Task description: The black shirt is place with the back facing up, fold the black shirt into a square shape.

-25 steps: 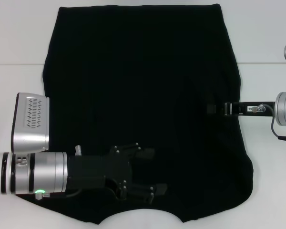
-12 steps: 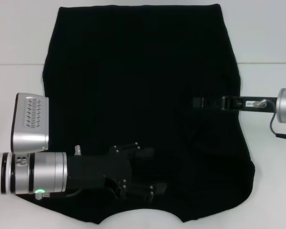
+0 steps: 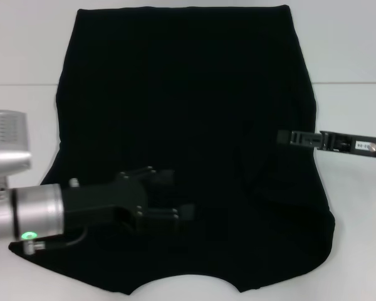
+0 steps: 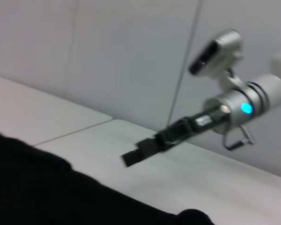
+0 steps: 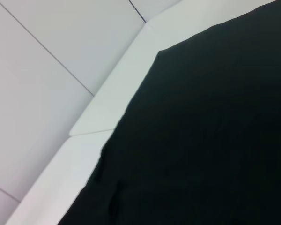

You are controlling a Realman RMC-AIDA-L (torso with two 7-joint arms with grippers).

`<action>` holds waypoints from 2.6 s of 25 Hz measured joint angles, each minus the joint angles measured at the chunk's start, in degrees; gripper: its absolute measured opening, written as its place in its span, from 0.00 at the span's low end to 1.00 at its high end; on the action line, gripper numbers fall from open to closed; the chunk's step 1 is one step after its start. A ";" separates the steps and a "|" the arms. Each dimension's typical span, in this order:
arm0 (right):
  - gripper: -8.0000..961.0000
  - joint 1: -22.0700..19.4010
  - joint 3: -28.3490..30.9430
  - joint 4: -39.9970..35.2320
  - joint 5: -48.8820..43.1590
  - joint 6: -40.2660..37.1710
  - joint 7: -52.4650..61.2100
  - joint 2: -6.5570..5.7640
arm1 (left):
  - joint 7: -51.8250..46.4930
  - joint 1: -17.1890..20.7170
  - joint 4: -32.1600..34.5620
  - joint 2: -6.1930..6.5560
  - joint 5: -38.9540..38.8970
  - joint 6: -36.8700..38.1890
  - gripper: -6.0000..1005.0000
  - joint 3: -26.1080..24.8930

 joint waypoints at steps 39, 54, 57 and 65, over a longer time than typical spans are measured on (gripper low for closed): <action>0.87 -1.60 2.99 0.32 3.71 -3.61 -4.35 0.68 | -14.82 11.25 25.89 1.75 26.83 0.14 0.91 -15.72; 0.87 -1.61 3.09 0.08 3.86 -3.44 -4.31 0.68 | -14.71 11.22 25.15 1.48 27.45 -1.57 0.91 -13.30; 0.87 -1.61 3.12 0.07 3.88 -3.43 -4.25 0.66 | -14.78 11.06 25.05 1.44 28.04 -1.59 0.90 -13.27; 0.87 -1.61 3.19 0.07 3.88 -3.46 -4.16 0.55 | -14.79 10.62 25.06 1.37 28.05 0.53 0.90 -13.28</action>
